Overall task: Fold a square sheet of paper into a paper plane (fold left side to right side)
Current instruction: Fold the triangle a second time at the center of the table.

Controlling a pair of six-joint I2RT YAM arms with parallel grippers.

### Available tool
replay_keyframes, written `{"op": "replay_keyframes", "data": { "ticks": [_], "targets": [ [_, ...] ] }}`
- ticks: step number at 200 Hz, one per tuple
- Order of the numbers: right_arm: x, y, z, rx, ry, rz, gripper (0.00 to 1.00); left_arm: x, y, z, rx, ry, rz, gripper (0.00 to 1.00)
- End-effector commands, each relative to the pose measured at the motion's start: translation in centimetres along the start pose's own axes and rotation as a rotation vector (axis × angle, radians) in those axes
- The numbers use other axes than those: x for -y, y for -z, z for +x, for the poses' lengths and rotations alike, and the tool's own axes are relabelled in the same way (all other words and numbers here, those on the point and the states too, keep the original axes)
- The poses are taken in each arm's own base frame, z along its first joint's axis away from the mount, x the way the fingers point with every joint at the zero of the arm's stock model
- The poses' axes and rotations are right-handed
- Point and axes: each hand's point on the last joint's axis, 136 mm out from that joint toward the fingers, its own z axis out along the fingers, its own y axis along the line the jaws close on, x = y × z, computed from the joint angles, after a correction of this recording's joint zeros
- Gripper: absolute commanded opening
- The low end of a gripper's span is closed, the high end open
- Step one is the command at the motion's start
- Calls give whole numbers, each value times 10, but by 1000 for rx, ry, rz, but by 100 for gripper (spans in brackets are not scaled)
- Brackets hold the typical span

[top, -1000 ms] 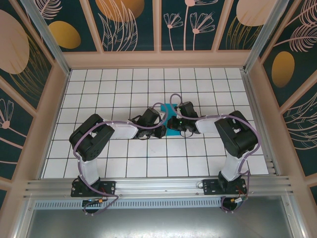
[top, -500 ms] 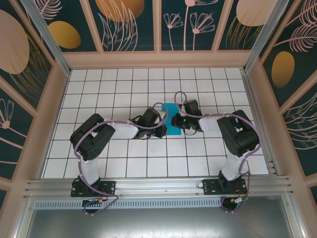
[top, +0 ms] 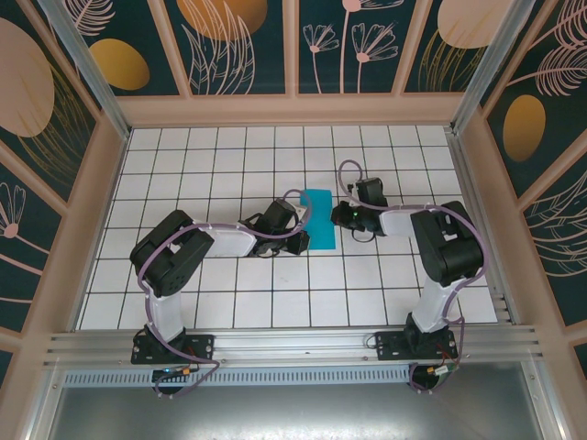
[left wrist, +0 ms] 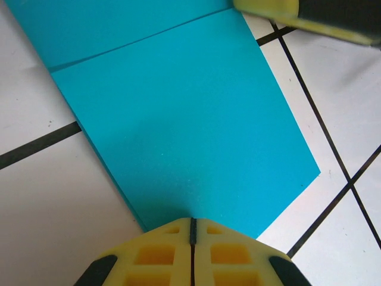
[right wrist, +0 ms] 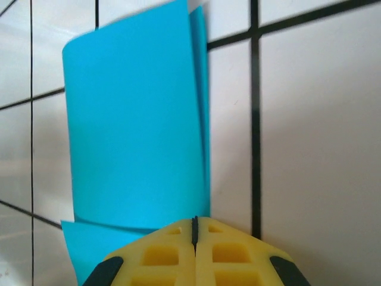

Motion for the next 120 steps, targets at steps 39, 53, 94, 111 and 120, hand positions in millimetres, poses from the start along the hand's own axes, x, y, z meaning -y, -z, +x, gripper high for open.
{"op": "replay_keyframes", "data": {
  "ticks": [39, 53, 94, 111, 120],
  "targets": [
    [-20, 28, -32, 91, 45, -26, 0, -39, -10, 56, -163, 53, -133, 9],
    [-32, 36, -26, 92, 56, -54, 0, -37, -10, 53, -155, 52, -127, 9],
    [-59, 21, 16, -8, 34, -155, 0, -36, -8, 49, -148, 48, -131, 10],
    [-60, 10, 24, -35, 18, -165, 0, -36, -8, 48, -149, 47, -133, 10],
    [-59, 4, 27, -51, 11, -165, 0, -36, -8, 47, -148, 46, -131, 9]
  ]
}}
